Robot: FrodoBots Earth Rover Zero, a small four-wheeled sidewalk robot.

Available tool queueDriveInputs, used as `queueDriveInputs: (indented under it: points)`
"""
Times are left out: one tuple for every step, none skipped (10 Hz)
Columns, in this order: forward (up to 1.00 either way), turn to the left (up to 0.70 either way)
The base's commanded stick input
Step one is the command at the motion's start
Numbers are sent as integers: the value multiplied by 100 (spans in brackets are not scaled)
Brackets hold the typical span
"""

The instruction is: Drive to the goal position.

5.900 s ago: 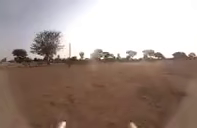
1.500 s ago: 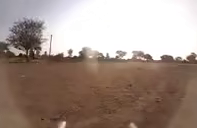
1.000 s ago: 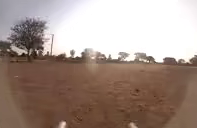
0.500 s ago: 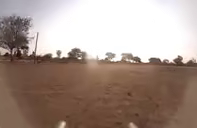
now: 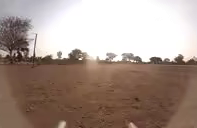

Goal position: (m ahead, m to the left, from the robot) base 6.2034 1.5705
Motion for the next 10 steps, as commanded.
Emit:
queueDriveInputs:
  points:
    - [70,0]
    - [70,0]
    - [70,0]
    - [70,0]
    - [70,0]
    - [70,0]
    - [70,0]
    - [70,0]
    - [70,0]
    - [70,0]
